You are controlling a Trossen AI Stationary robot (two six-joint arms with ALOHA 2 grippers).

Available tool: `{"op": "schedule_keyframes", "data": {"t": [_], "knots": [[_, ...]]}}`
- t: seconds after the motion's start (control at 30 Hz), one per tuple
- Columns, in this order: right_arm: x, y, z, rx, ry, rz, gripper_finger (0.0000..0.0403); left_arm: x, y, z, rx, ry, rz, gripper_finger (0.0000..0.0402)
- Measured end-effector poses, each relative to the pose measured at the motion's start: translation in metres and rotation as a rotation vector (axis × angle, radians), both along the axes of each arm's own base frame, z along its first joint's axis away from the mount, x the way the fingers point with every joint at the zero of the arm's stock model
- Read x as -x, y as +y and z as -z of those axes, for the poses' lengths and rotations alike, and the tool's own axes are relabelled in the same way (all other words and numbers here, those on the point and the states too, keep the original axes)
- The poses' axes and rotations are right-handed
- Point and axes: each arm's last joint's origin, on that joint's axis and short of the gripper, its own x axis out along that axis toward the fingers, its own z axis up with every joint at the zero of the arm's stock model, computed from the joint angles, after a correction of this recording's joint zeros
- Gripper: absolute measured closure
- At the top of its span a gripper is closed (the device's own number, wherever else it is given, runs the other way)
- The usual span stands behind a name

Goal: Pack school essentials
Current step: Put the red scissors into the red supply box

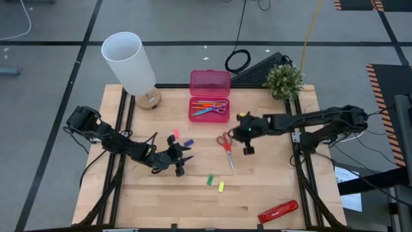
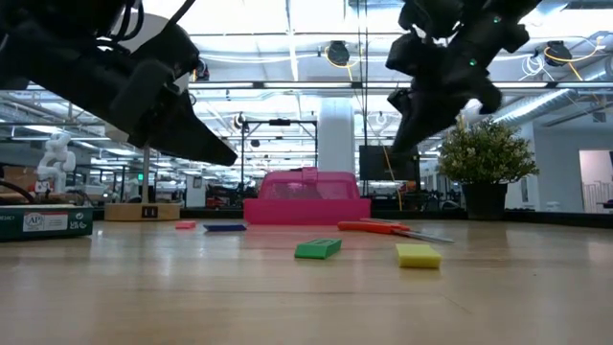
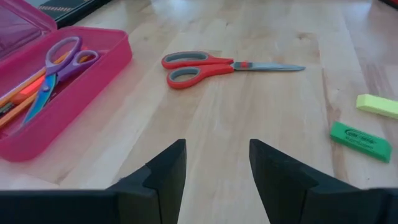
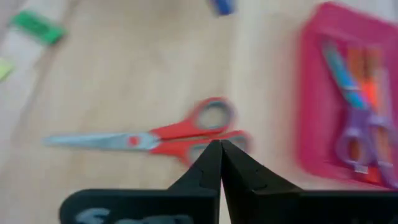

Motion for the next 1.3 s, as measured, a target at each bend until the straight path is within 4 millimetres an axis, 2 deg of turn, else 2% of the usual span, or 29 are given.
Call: {"op": "schedule_keyframes", "data": {"t": [0.13,0.27,0.47,0.63,0.97,1.3], "knots": [[-0.006,0.013,0.014,-0.049,0.053,-0.095,0.0377,0.001,-0.004,-0.001,0.012,-0.015,0.014,0.0225],[-0.013,0.013,0.03,-0.065,0.107,-0.131,0.0335,0.001,-0.007,-0.002,0.019,-0.028,0.024,0.0225],[-0.023,0.006,0.051,-0.017,0.139,-0.182,0.028,0.001,-0.007,-0.003,0.02,-0.036,0.022,0.0225],[-0.027,-0.005,0.06,0.029,0.144,-0.217,0.0263,0.001,-0.007,-0.003,0.014,-0.036,0.022,0.0225],[-0.029,-0.024,0.084,-0.054,0.193,-0.299,0.029,0.0,-0.005,-0.003,0.0,-0.036,0.005,0.0225],[-0.03,-0.022,0.091,-0.066,0.213,-0.278,0.0388,0.0,-0.003,-0.002,-0.005,-0.021,-0.001,0.0225]]}}
